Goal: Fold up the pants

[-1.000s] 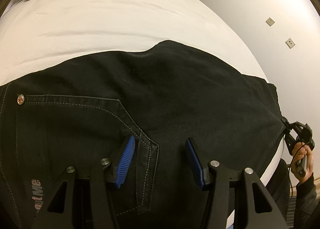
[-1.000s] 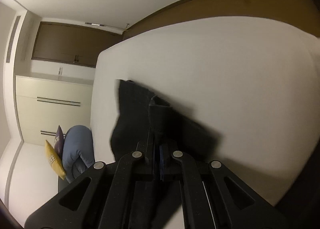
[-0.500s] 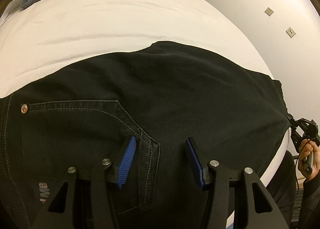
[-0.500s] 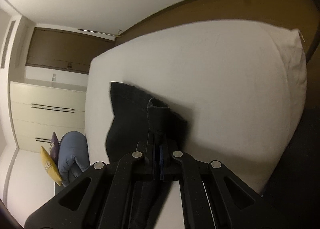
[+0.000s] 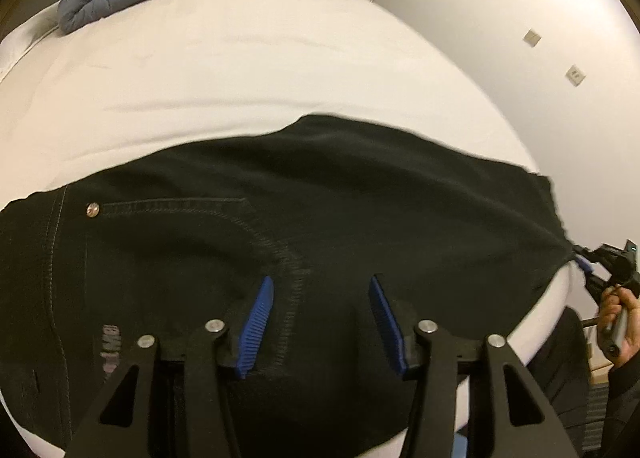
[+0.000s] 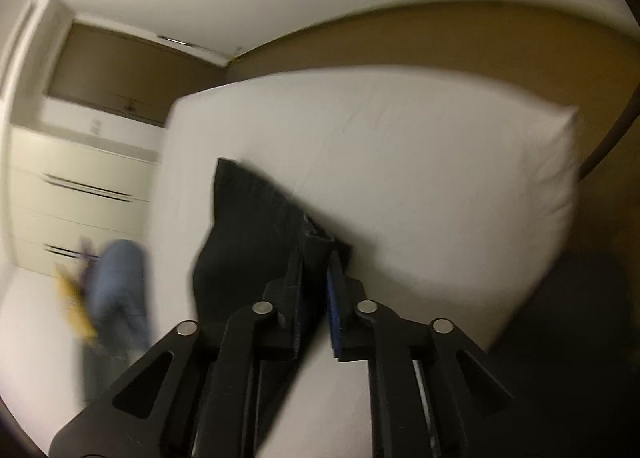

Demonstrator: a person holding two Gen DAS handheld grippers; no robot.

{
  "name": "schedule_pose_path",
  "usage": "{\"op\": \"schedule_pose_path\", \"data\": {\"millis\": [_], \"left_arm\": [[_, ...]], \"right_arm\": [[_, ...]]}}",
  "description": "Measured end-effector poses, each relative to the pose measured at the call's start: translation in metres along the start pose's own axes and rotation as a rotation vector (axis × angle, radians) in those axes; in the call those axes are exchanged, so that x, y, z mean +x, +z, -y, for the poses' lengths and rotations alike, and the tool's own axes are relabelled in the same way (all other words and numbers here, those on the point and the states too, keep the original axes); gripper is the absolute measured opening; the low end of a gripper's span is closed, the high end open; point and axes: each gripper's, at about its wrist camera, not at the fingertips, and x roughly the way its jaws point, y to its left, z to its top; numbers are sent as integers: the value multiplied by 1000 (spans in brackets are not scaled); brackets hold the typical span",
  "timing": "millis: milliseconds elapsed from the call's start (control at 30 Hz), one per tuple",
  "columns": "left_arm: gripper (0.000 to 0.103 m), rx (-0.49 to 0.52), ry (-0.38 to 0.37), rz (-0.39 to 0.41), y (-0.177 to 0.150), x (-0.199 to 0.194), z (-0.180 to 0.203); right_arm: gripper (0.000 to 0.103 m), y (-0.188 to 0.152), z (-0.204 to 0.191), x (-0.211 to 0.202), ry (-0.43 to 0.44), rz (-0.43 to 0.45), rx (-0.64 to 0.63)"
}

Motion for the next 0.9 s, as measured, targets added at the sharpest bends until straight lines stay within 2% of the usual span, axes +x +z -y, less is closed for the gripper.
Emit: {"op": "schedule_pose_path", "data": {"millis": [33,67,100,167,200,267,300,367,400,433,467,500,533,667,900], "left_arm": [[63,3,-13,6,0,-1,4],[63,12,-21,4,-1,1,8],[63,24,-19,-10,-2,6,11],[63,40,8,-43,-6,16,12],[63,40,9,-57,-8,20,11],[63,45,9,-75,-14,23,9],[63,57,12,-77,-17,24,10],[63,85,18,-83,-21,23,12],[63,95,24,-87,-23,23,13],[63,97,32,-89,-24,25,13],[63,94,56,-93,-25,26,11],[63,87,48,-94,-25,28,10],[63,75,35,-89,-26,27,8],[63,71,27,-88,-26,28,7],[63,33,-7,-72,-28,23,-4]], "right_arm": [[34,1,-7,-4,-40,23,-15],[53,3,-10,-6,-55,40,-26],[56,5,-12,-8,-62,54,-34],[56,6,-17,-16,-112,78,-55],[56,4,-21,-21,-103,78,-65],[56,-4,-39,-24,-23,28,-122],[56,-11,-50,-21,27,-32,-149],[54,-42,-67,-6,227,-253,-132],[54,-57,-72,1,279,-334,-125],[54,-77,-78,7,316,-405,-127],[53,-90,-79,11,326,-437,-123],[52,-104,-78,17,337,-472,-105],[45,-116,-76,24,357,-510,-78],[39,-147,-70,40,345,-580,-49],[39,-165,-72,75,256,-641,-25]]}}
